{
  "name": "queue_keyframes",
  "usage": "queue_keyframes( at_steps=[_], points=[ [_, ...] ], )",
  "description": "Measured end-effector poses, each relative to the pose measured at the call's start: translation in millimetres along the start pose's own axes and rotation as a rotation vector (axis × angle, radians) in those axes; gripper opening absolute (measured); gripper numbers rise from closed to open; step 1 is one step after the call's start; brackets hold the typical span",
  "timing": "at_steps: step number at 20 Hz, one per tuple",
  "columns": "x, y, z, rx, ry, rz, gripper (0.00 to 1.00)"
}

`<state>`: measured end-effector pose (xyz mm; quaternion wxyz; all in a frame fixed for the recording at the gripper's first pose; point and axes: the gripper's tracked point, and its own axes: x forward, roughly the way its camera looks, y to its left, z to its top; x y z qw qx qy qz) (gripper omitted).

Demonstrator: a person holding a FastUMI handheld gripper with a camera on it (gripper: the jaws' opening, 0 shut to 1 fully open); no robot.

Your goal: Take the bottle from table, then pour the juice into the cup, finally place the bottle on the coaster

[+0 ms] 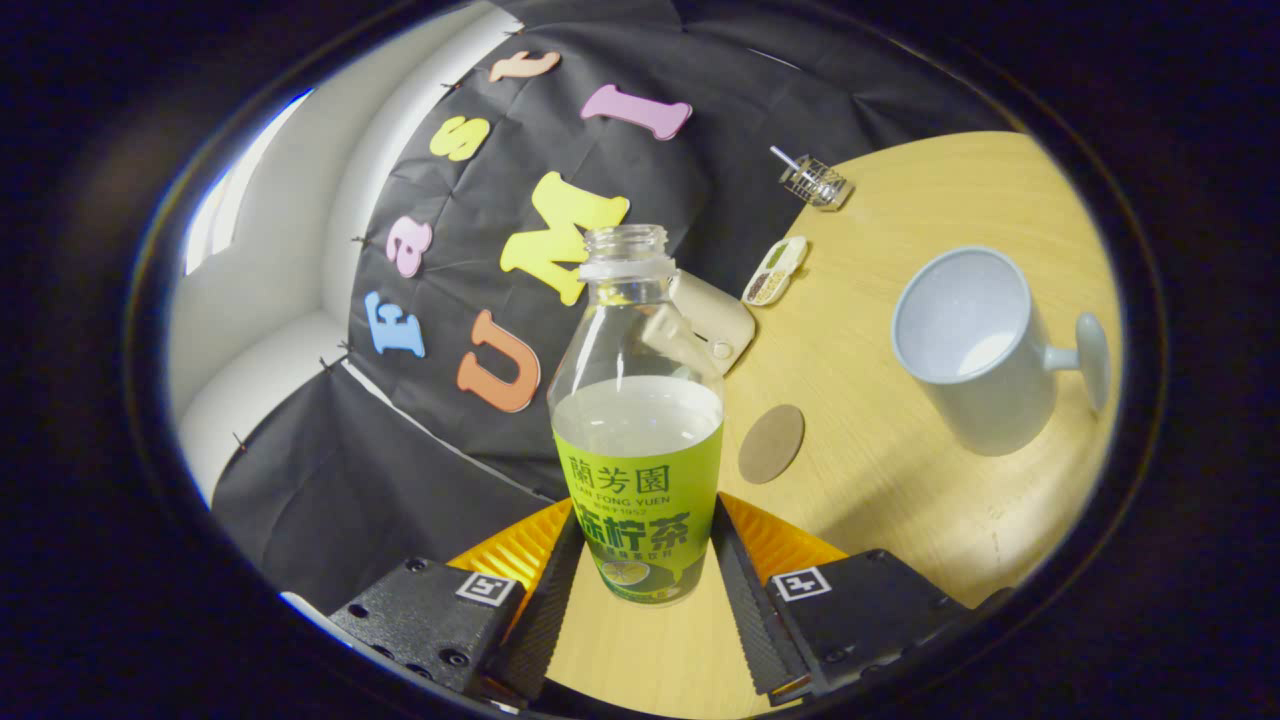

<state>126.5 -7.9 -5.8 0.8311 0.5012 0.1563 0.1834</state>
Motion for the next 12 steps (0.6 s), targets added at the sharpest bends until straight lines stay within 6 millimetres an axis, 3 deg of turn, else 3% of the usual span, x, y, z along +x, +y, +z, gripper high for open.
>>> queue_keyframes(
  at_steps=[12],
  points=[
    [-6, 9, 14, 0.292, -0.049, 0.1, 0.78]
  ],
)
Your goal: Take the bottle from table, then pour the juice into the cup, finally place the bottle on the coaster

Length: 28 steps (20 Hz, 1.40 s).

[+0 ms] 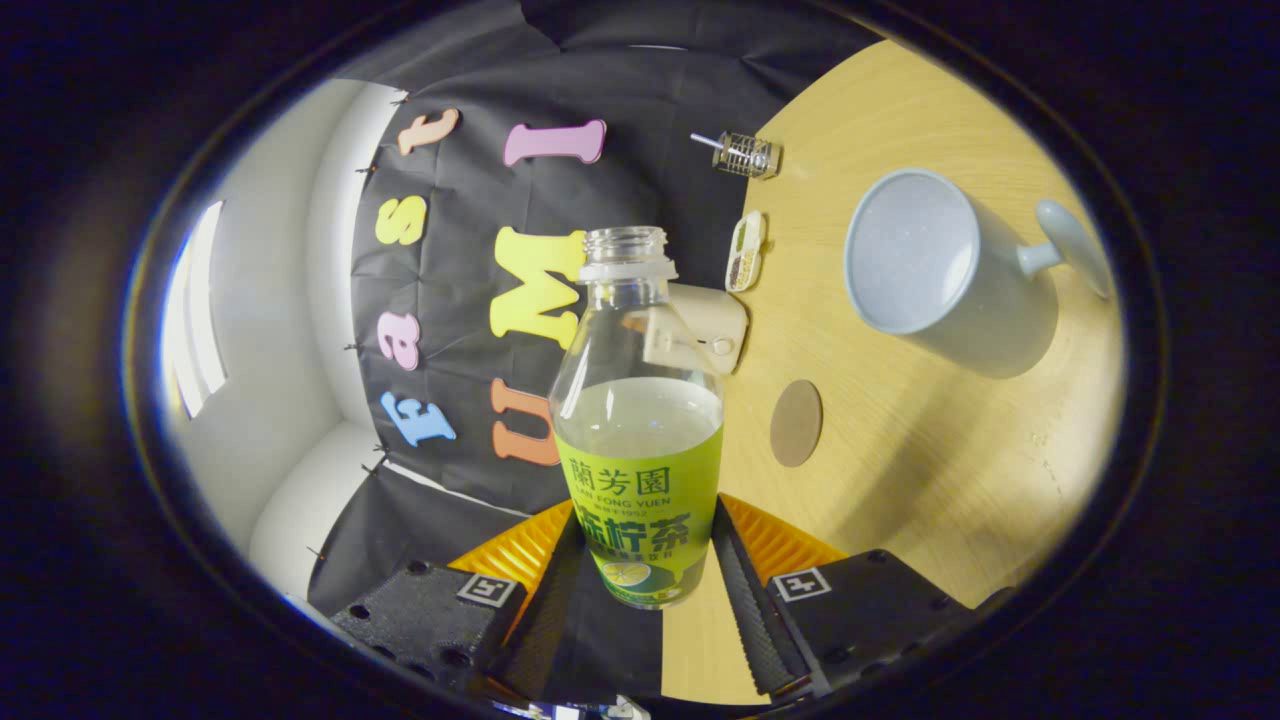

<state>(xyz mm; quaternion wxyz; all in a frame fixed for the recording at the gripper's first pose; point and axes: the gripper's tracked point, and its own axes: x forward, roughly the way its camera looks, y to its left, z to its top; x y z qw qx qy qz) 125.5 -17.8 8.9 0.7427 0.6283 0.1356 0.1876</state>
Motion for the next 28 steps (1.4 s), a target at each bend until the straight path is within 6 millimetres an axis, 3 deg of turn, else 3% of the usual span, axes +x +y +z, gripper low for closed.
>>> queue_keyframes(
  at_steps=[9, 17, 28],
  points=[
    [2, 19, 2, 0.119, -0.027, 0.075, 0.78],
    [12, 25, 9, 0.226, -0.051, 0.131, 0.78],
    [9, 33, 15, 0.334, -0.073, 0.203, 0.77]
  ],
)
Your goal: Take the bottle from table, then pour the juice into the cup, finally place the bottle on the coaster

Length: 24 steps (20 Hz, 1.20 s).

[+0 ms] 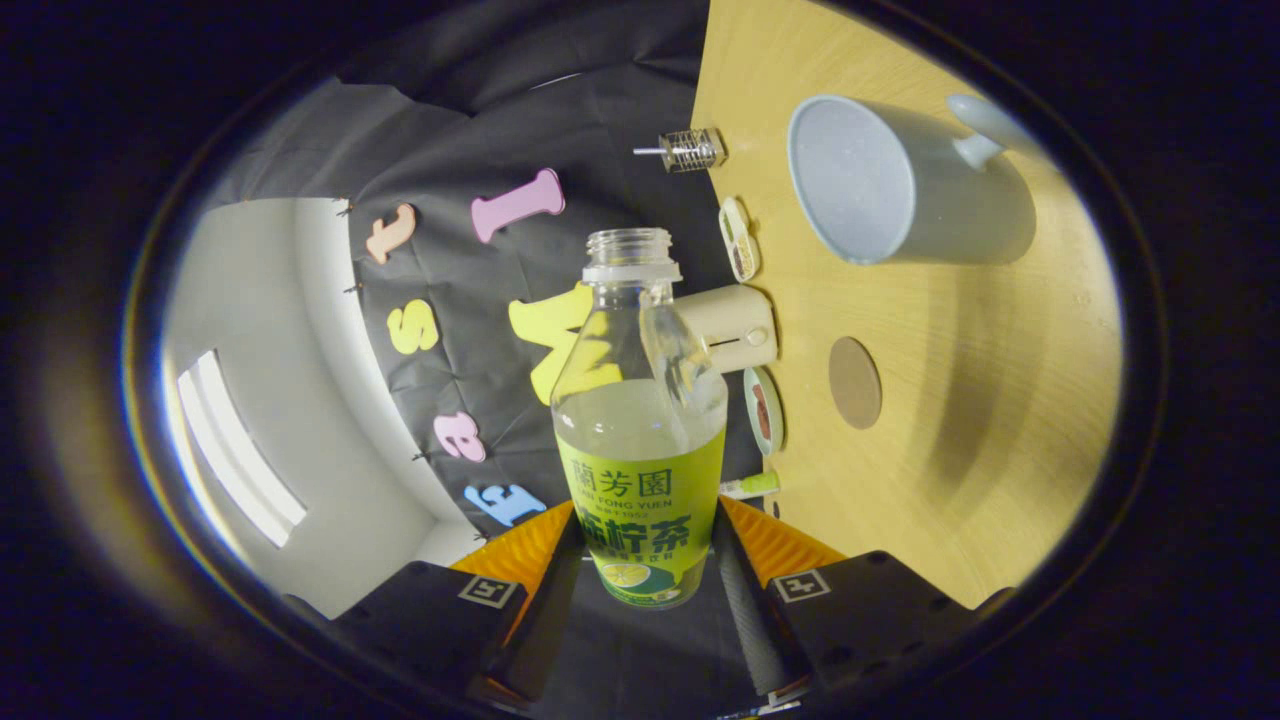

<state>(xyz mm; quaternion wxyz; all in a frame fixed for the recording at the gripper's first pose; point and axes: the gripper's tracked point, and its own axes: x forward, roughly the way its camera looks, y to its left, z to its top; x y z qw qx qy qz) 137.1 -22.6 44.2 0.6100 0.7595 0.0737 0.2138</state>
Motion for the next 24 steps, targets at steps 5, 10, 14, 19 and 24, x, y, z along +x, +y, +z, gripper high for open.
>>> queue_keyframes(
  at_steps=[5, 10, 14, 19, 24],
  points=[
    [8, -4, -3, 0.027, 0.005, -0.003, 0.77],
    [4, 0, -7, 0.047, 0.008, 0.002, 0.77],
    [2, 4, -9, 0.06, 0.014, 0.01, 0.77],
    [2, 10, -13, 0.071, 0.029, 0.016, 0.77],
    [1, 18, -16, 0.084, 0.035, 0.028, 0.77]
  ],
)
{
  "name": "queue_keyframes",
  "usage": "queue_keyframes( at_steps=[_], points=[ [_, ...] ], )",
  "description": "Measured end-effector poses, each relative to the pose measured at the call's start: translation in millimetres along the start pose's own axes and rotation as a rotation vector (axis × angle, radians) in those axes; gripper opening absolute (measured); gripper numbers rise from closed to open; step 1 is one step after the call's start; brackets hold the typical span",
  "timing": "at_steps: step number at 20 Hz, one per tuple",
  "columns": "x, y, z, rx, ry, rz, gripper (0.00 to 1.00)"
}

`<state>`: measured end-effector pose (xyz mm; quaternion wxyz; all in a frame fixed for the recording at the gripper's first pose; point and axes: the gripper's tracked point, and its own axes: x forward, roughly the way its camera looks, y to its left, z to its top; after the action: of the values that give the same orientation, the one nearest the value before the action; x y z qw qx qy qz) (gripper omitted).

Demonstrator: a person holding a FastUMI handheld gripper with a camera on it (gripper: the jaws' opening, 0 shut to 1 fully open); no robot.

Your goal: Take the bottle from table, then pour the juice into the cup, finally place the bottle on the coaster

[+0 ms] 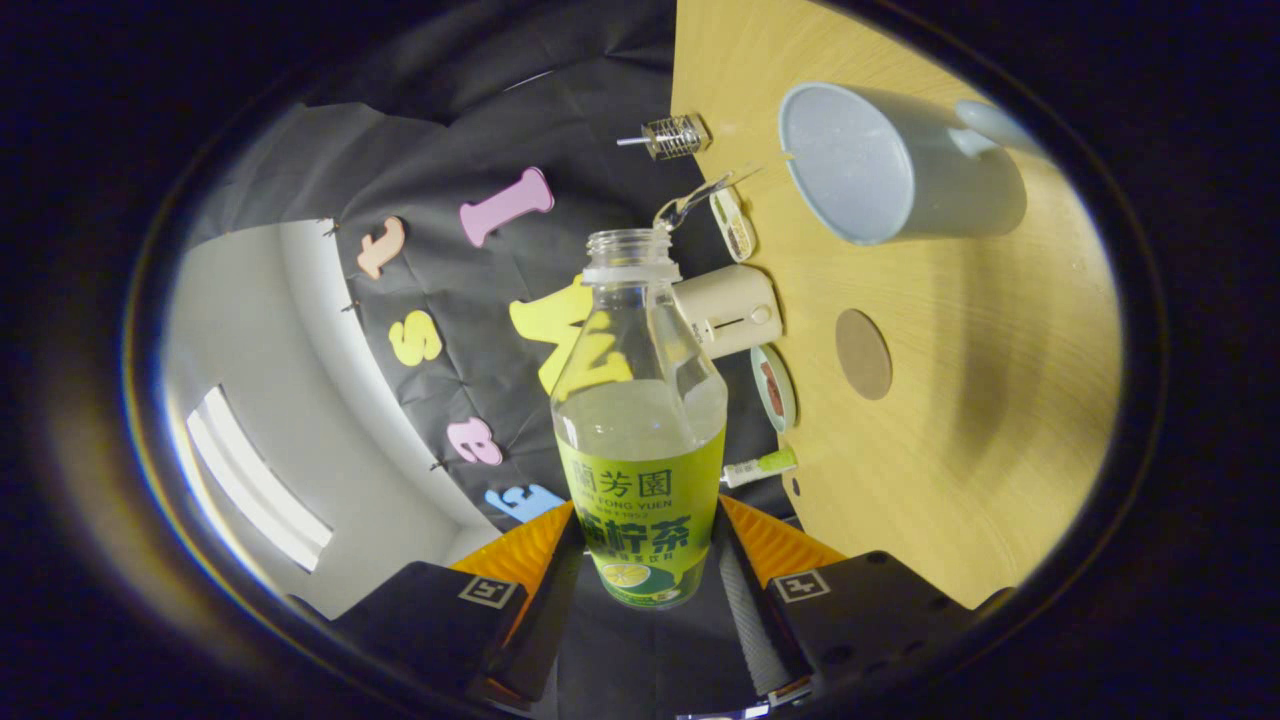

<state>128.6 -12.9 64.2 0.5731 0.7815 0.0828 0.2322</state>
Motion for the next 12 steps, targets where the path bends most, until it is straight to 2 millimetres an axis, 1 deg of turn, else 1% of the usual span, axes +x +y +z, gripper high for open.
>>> queue_keyframes(
  at_steps=[4, 11, 12],
  points=[
    [0, 7, -1, 0.009, -0.002, 0.009, 0.77],
    [2, 12, -3, 0.033, -0.007, 0.024, 0.77],
    [1, 16, -3, 0.038, -0.006, 0.029, 0.77]
  ],
)
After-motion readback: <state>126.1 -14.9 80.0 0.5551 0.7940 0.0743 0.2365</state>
